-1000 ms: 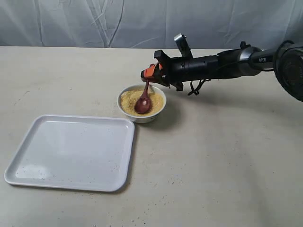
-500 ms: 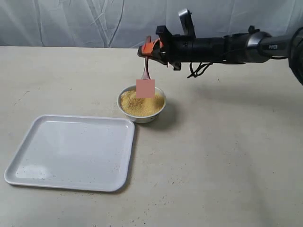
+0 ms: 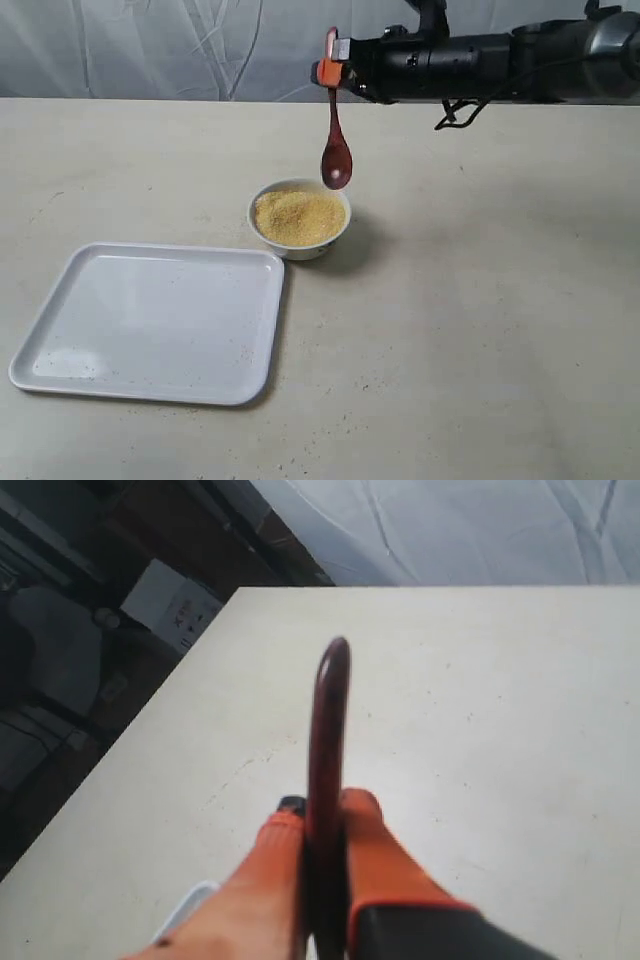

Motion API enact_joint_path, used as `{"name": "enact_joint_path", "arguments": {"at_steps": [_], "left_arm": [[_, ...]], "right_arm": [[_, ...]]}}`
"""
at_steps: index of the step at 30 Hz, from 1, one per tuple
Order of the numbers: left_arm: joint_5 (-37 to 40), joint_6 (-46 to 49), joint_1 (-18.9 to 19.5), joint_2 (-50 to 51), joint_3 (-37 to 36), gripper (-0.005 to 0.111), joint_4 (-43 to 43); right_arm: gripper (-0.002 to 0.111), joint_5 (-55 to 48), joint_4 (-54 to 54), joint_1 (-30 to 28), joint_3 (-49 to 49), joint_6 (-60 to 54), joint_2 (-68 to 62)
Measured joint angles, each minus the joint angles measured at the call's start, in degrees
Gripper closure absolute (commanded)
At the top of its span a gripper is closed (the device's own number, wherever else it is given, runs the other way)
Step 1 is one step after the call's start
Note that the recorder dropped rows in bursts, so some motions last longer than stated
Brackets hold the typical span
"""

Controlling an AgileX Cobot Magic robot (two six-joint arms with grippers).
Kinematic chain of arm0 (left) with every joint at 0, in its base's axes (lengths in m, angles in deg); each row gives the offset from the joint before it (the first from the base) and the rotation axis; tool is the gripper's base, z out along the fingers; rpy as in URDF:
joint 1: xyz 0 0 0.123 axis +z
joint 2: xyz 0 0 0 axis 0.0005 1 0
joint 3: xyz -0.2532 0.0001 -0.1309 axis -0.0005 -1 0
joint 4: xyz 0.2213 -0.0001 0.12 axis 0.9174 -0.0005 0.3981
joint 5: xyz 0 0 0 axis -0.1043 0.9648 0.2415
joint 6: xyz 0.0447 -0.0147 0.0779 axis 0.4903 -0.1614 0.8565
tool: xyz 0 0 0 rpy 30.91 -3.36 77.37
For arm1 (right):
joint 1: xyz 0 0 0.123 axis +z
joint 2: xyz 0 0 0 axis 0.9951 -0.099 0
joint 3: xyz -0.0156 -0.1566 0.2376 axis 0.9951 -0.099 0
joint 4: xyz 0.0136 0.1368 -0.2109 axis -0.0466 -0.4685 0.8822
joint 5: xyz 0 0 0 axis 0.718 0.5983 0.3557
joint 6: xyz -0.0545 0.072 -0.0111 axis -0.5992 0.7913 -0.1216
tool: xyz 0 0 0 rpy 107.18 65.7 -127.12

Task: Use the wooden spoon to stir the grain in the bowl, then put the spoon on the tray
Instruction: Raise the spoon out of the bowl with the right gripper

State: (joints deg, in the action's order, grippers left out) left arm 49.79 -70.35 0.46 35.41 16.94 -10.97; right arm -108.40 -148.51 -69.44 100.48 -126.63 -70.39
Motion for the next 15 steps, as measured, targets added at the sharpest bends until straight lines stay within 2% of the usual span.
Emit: {"name": "enact_joint_path", "arguments": {"at_steps": [4, 7, 10, 15], "left_arm": [[0.00, 0.00, 0.00, 0.00, 0.00, 0.106, 0.00], [0.00, 0.00, 0.00, 0.00, 0.00, 0.106, 0.00], [0.00, 0.00, 0.00, 0.00, 0.00, 0.106, 0.00], [0.00, 0.00, 0.00, 0.00, 0.00, 0.106, 0.00]], "right_arm": [[0.109, 1.78, 0.00, 0.39, -0.50, -2.33, 4.19], [0.109, 10.09, -0.12, 2.16, -2.84, -3.42, 8.00], [0.109, 17.80, -0.12, 5.42, -5.90, -5.15, 10.75], [0.109, 19.94, -0.12, 12.19, -7.41, -5.22, 13.73]]}}
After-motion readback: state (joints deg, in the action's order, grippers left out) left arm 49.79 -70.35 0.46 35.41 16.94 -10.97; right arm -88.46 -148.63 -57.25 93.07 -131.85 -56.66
